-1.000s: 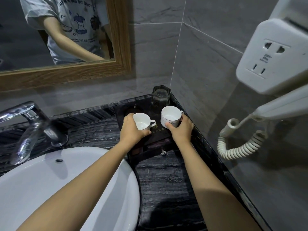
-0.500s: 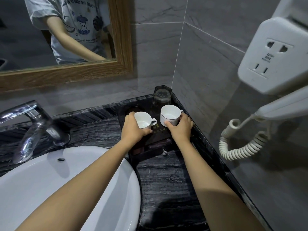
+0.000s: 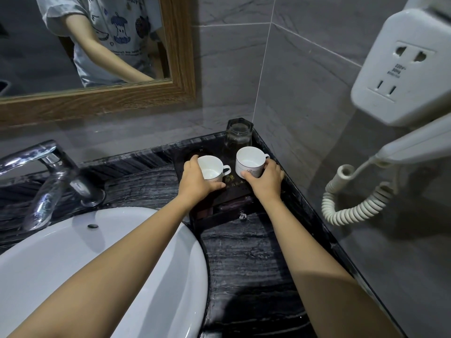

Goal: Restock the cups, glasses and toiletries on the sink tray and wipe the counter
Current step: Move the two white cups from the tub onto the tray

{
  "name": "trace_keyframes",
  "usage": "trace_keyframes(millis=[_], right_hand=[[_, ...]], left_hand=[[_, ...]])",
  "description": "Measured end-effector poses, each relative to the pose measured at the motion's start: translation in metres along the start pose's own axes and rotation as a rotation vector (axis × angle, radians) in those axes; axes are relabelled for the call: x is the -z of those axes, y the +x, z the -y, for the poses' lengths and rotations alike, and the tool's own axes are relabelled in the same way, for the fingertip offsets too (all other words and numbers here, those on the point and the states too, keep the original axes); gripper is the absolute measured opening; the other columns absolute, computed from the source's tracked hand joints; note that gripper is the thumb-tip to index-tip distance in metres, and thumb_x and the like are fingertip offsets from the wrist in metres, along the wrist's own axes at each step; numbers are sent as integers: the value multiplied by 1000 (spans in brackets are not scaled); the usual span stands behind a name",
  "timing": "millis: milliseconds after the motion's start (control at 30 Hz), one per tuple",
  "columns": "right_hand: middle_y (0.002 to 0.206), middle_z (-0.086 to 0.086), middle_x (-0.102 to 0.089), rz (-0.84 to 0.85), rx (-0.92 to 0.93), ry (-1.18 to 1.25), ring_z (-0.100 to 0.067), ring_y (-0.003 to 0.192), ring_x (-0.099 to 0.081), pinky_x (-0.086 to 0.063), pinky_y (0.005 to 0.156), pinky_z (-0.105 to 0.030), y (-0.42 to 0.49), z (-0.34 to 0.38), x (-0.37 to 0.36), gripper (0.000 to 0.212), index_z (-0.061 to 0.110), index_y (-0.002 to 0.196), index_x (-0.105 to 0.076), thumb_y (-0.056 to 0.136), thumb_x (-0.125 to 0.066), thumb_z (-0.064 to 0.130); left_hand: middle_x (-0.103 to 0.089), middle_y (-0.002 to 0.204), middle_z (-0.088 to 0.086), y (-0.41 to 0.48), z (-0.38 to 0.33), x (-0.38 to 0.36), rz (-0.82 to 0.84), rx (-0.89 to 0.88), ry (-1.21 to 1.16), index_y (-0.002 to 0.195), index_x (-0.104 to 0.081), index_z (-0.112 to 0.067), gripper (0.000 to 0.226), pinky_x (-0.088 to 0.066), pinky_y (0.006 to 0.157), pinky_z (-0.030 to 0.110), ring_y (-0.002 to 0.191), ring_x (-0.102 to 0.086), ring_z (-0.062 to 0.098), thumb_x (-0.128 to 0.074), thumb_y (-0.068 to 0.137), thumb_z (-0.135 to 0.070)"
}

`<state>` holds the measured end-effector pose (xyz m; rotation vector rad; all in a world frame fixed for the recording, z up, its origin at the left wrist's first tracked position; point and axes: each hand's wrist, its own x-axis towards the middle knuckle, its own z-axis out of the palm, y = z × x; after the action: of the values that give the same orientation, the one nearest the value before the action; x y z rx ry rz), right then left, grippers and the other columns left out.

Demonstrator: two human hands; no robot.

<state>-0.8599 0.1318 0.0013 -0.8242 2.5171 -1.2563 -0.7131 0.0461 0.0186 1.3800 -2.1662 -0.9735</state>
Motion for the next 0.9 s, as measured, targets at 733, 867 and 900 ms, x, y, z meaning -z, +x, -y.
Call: trace_keyframes(millis=[733,867,900], right_hand=[[140,-14,-37,339,59,-467,-33,130,-32,-33,105,-45,-82,18,27,74,9,137,-36,82,-63,51],[143,-14,-34,478,85,-564,-32,132,-29,-34,105,-45,-103,34,19,76,8,139,-34,83,-60,54],[144,-15,-33,519,92,-594,-33,133,-29,-34,105,-45,-109,41,17,77,8,139,-33,83,-59,54]], left_hand=[[-44,141,18,-64,61,74,166,95,421,138,-37,-10,72,-37,105,42,129,-41,33,-57,82,-51],[-46,142,13,-81,77,92,228,100,418,137,-38,-9,67,-37,105,38,129,-43,30,-55,85,-47],[-46,142,12,-85,82,98,247,102,410,137,-38,-9,66,-36,105,37,129,-43,29,-55,85,-47]])
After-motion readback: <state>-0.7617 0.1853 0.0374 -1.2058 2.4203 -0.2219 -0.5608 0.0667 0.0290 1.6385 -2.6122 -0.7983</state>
